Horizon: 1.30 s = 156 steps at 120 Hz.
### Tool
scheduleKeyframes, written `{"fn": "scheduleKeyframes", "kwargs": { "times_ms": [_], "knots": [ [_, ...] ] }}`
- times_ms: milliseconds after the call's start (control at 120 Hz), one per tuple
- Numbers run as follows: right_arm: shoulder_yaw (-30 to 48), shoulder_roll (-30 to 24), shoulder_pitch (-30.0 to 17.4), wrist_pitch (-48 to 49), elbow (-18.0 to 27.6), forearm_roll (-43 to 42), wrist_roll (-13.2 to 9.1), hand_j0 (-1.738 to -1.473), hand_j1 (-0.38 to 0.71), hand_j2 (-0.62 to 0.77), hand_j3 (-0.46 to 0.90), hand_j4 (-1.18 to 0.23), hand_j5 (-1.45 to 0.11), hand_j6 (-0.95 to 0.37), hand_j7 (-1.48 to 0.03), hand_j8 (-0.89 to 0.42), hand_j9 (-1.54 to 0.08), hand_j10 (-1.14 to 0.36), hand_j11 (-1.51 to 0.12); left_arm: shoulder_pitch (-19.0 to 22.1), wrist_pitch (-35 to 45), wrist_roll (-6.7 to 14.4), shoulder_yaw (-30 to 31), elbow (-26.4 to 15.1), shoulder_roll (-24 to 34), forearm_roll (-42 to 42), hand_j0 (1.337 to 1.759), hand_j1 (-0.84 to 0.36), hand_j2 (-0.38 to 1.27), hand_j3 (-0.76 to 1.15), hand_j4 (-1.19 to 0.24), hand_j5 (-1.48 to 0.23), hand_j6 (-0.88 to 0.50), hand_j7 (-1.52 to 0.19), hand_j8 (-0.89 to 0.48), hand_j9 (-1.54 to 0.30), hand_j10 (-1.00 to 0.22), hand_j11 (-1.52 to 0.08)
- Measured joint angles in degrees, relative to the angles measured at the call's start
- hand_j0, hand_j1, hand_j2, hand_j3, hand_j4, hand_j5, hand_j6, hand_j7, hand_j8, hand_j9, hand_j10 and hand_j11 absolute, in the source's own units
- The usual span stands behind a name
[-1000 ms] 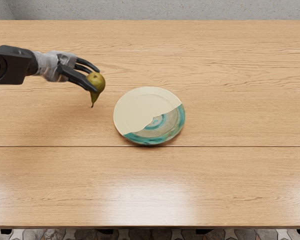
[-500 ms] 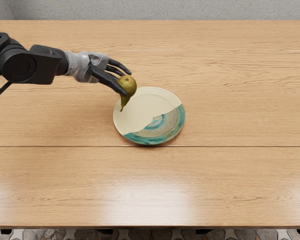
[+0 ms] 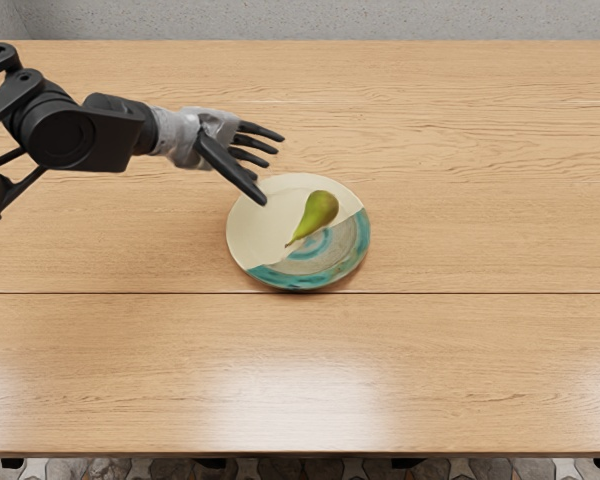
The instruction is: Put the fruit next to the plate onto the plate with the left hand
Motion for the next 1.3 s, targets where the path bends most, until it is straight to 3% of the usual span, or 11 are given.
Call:
{"fn": "scheduleKeyframes", "kwargs": {
  "times_ms": [192, 308, 425, 550, 642, 858, 1017, 1300],
  "knots": [
    [0.0, 0.0, 0.0, 0.0, 0.0, 0.0, 0.0, -1.658, -0.35, 0.00, 0.00, 0.00, 0.00, 0.00, 0.00, 0.00, 0.00, 0.00, 0.00, 1.5, -5.7, 0.0, -2.9, 0.3, 0.7, -0.4, 1.658, 0.28, 0.04, 0.00, -0.06, -0.08, -0.04, -0.08, -0.05, -0.08, -0.06, -0.08],
    [0.0, 0.0, 0.0, 0.0, 0.0, 0.0, 0.0, -1.658, -0.35, 0.00, 0.00, 0.00, 0.00, 0.00, 0.00, 0.00, 0.00, 0.00, 0.00, 7.9, -14.8, 0.0, -7.5, 0.4, 2.8, -1.4, 1.658, 0.31, 0.02, 0.00, -0.03, -0.05, -0.03, -0.04, -0.03, -0.04, -0.03, -0.04],
    [0.0, 0.0, 0.0, 0.0, 0.0, 0.0, 0.0, -1.658, -0.35, 0.00, 0.00, 0.00, 0.00, 0.00, 0.00, 0.00, 0.00, 0.00, 0.00, 13.2, -18.6, 0.0, -13.2, 0.4, 5.8, -4.3, 1.658, 0.33, 0.01, 0.00, -0.02, -0.03, -0.01, -0.03, -0.02, -0.03, -0.02, -0.03],
    [0.0, 0.0, 0.0, 0.0, 0.0, 0.0, 0.0, -1.658, -0.35, 0.00, 0.00, 0.00, 0.00, 0.00, 0.00, 0.00, 0.00, 0.00, 0.00, 17.2, -19.9, 0.0, -19.1, 2.1, 7.3, -7.4, 1.658, 0.34, 0.01, 0.00, -0.01, -0.01, -0.01, -0.01, -0.01, -0.01, -0.01, -0.01],
    [0.0, 0.0, 0.1, 0.0, 0.0, 0.0, 0.0, -1.658, -0.35, 0.00, 0.00, 0.00, 0.00, 0.00, 0.00, 0.00, 0.00, 0.00, 0.00, 17.7, -20.2, 0.0, -21.8, 3.3, 8.7, -9.2, 1.658, 0.34, 0.00, 0.00, -0.01, -0.01, 0.00, -0.01, 0.00, -0.01, -0.01, -0.01],
    [0.0, 0.0, 0.1, 0.0, 0.0, 0.0, 0.0, -1.658, -0.35, 0.00, 0.00, 0.00, 0.00, 0.00, 0.00, 0.00, 0.00, 0.00, 0.00, 24.2, -20.4, 0.0, -23.6, 5.5, 12.4, -13.0, 1.658, 0.35, 0.00, 0.00, 0.00, 0.00, 0.00, 0.00, 0.00, 0.00, 0.00, 0.00],
    [0.0, 0.0, 0.1, 0.2, 0.1, 0.0, 0.0, -1.658, -0.35, 0.00, 0.00, 0.00, 0.00, 0.00, 0.00, 0.00, 0.00, 0.00, 0.00, 25.7, -20.4, 0.0, -23.7, 6.4, 21.3, -17.3, 1.658, 0.35, 0.00, 0.00, 0.00, 0.00, 0.00, 0.00, 0.00, 0.00, 0.00, 0.00],
    [0.0, 0.0, 0.1, 0.3, 0.1, 0.0, 0.0, -1.658, -0.35, 0.00, 0.00, 0.00, 0.00, 0.00, 0.00, 0.00, 0.00, 0.00, 0.00, 26.6, -20.4, 0.0, -23.7, 6.9, 23.6, -19.1, 1.658, 0.35, 0.00, 0.00, 0.00, 0.00, 0.00, 0.00, 0.00, 0.00, 0.00, 0.00]
  ]
}}
